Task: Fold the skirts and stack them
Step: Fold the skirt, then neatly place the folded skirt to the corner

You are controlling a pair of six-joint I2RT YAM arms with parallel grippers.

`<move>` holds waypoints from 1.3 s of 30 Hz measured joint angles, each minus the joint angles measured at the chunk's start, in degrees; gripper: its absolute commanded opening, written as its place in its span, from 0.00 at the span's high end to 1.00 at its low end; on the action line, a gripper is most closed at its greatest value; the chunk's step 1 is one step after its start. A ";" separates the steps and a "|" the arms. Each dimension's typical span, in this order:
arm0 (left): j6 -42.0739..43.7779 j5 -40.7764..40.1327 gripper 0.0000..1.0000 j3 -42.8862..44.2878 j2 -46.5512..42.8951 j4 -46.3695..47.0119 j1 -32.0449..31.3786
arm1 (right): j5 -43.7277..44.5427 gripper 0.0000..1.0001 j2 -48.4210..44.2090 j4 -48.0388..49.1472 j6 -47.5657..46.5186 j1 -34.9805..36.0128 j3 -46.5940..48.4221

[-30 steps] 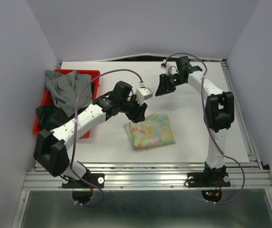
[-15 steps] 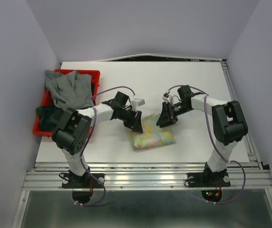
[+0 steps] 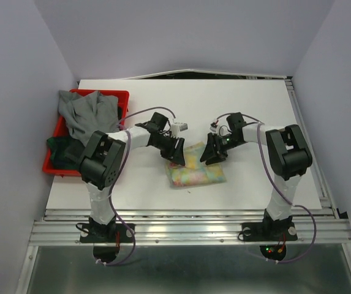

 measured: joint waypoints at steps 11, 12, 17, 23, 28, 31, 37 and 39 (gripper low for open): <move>8.44 -14.78 0.01 10.43 -13.62 -5.97 0.00 | 13.11 0.20 -15.37 -0.24 0.70 0.50 4.02; 8.85 -16.04 0.01 11.63 -16.09 -5.86 0.02 | 15.13 0.20 -18.03 -0.17 0.46 1.27 4.44; 10.64 -22.84 0.01 13.66 -28.30 -5.11 0.87 | 27.26 0.22 -24.57 -0.42 -0.72 12.76 4.46; 11.26 -29.16 0.01 15.30 -32.72 -6.54 3.54 | 37.27 0.25 -22.62 -1.05 -0.50 24.61 0.59; 10.82 -32.13 0.01 13.18 -33.59 -8.74 7.23 | 43.60 0.27 -17.16 -1.01 0.31 25.22 -1.60; 10.56 -32.74 0.01 10.64 -35.41 -9.51 8.15 | 46.66 0.28 -12.57 -0.59 0.63 25.16 -1.75; 10.10 -32.39 0.01 8.07 -36.89 -10.97 9.70 | 51.28 0.32 -8.96 0.57 0.52 24.74 1.75; 9.97 -32.02 0.01 7.87 -36.89 -11.17 10.32 | 51.89 0.32 -8.48 0.79 0.02 23.56 2.23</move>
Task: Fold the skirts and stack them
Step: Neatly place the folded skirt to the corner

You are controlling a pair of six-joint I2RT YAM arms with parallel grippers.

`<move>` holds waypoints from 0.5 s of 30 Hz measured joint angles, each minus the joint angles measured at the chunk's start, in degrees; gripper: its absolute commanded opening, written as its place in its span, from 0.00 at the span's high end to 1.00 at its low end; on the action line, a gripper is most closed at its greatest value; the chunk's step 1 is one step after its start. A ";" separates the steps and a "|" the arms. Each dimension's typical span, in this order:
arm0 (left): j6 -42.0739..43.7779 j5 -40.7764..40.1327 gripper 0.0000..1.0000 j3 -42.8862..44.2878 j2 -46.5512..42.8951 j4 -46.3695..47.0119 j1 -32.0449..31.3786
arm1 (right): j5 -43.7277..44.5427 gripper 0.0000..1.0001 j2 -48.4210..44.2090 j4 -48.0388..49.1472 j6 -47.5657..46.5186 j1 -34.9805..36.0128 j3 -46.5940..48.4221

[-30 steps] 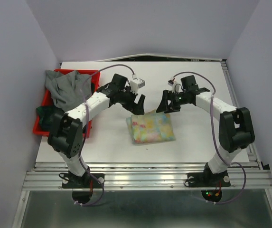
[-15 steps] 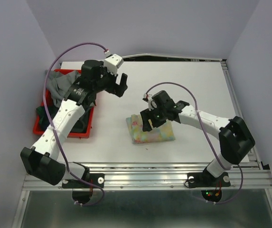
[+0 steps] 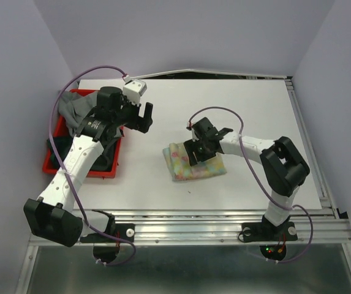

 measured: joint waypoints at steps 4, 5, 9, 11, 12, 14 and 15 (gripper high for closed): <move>-0.09 0.94 0.01 -0.02 0.00 -0.31 0.85 | -0.22 0.32 0.02 0.17 -3.26 -5.07 -0.02; -0.11 1.11 0.01 -0.02 0.00 -0.35 0.98 | -0.22 0.32 0.02 0.24 -4.04 -6.78 -0.07; -0.15 2.40 0.01 -0.02 0.00 -0.37 1.11 | -0.48 0.32 -0.13 0.76 -9.01 -14.84 -0.50; -0.17 2.93 0.01 -0.04 0.02 -0.37 1.22 | -1.11 0.32 -0.13 0.87 -12.02 -18.08 -0.52; -0.17 3.15 0.01 -0.02 0.02 -0.37 1.22 | -1.46 0.32 -0.13 0.98 -13.62 -19.85 -0.55; -0.15 3.54 0.01 -0.04 0.02 -0.39 1.22 | -2.05 0.32 0.02 1.20 -17.11 -23.32 -0.52; -0.15 3.76 0.01 -0.02 0.02 -0.37 1.22 | -2.34 0.32 0.13 1.31 -18.29 -24.26 -0.52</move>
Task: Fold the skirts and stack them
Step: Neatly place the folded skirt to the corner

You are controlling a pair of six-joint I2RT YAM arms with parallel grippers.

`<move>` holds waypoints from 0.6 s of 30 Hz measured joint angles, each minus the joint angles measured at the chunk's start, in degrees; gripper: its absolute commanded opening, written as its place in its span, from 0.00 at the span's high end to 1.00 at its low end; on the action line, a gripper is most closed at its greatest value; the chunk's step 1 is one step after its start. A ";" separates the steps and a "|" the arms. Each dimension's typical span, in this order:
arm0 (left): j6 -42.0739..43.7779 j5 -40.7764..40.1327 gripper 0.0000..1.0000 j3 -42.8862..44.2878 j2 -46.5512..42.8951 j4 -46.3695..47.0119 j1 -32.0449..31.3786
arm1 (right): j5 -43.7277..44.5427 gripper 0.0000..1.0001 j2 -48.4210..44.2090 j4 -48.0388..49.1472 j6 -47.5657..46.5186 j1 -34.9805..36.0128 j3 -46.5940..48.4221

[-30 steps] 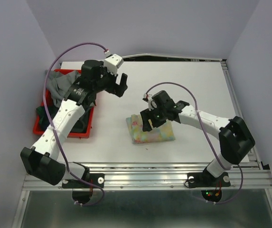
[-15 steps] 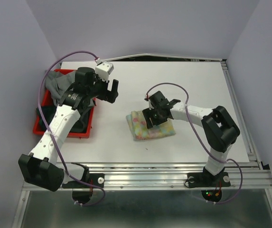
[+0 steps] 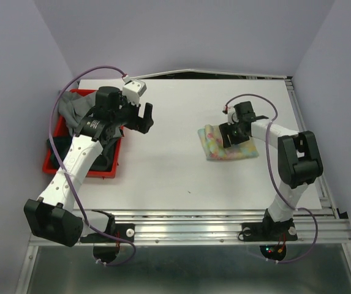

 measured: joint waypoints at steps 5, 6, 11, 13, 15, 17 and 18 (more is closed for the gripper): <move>0.04 0.92 0.01 -0.11 0.28 -0.02 0.00 | -1.51 0.32 3.10 -0.31 -7.06 -5.40 3.87; 0.04 0.98 0.01 -0.11 0.42 -0.07 0.00 | -1.49 0.32 4.42 -0.35 -8.24 -6.45 5.51; 0.35 0.96 0.01 -0.11 1.07 -0.63 0.00 | -1.31 0.32 8.46 -0.35 -10.78 -10.23 11.02; 0.39 0.96 0.01 -0.11 1.14 -0.87 0.00 | -1.18 0.29 10.01 -0.72 -10.88 -11.52 13.35; 0.39 0.96 0.01 -0.11 1.14 -0.87 0.00 | -0.96 0.26 10.62 -1.29 -10.86 -12.37 14.67; 0.39 0.98 0.01 -0.11 1.14 -0.87 0.00 | -0.87 0.25 10.62 -2.60 -10.67 -12.79 15.50; 0.39 0.98 0.01 -0.11 1.11 -0.85 0.00 | -0.92 0.24 10.60 -3.69 -10.36 -12.96 16.06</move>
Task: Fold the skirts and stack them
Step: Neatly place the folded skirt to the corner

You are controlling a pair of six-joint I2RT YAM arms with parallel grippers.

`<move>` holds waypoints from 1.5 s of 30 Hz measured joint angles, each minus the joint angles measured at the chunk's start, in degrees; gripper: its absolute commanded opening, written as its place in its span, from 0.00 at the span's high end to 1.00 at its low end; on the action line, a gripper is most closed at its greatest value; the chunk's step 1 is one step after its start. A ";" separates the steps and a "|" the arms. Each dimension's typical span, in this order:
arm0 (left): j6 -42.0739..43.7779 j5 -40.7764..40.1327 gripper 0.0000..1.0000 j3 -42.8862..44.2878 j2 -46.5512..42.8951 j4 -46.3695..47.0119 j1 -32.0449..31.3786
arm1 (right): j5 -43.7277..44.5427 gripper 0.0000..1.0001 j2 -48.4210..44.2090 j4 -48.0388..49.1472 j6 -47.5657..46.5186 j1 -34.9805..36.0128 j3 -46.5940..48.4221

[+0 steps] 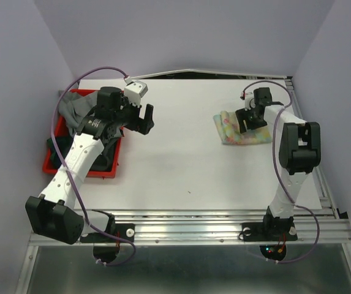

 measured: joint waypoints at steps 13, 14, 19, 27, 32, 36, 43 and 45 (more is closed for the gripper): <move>-0.04 1.01 0.01 0.00 -0.70 0.09 0.00 | -4.26 0.24 -14.25 -11.56 13.57 0.17 4.76; -0.04 1.05 0.01 0.00 -0.83 0.11 0.00 | -4.24 0.24 -14.69 -11.39 14.45 0.31 3.54; -0.04 1.07 0.01 0.00 -1.79 0.28 0.00 | -3.32 0.24 -12.44 -11.34 18.64 1.25 -1.86; -0.04 1.07 0.01 -0.11 -1.86 0.48 0.00 | 1.77 0.25 -3.67 -6.67 22.69 2.51 -3.28; -0.02 1.01 0.01 -0.11 -1.86 0.46 0.00 | 4.55 0.27 1.99 -4.66 22.29 1.44 3.10; 0.15 0.55 0.01 -0.42 -2.01 0.50 0.04 | 4.83 0.28 8.28 -2.21 20.41 -2.32 11.67; 0.59 -0.09 0.01 -2.16 -2.43 0.09 0.09 | 5.38 0.28 17.38 0.63 18.18 -7.80 24.50; 0.72 -0.04 0.01 -2.16 -2.43 0.07 0.09 | 5.62 0.28 20.31 1.01 16.79 -8.35 28.81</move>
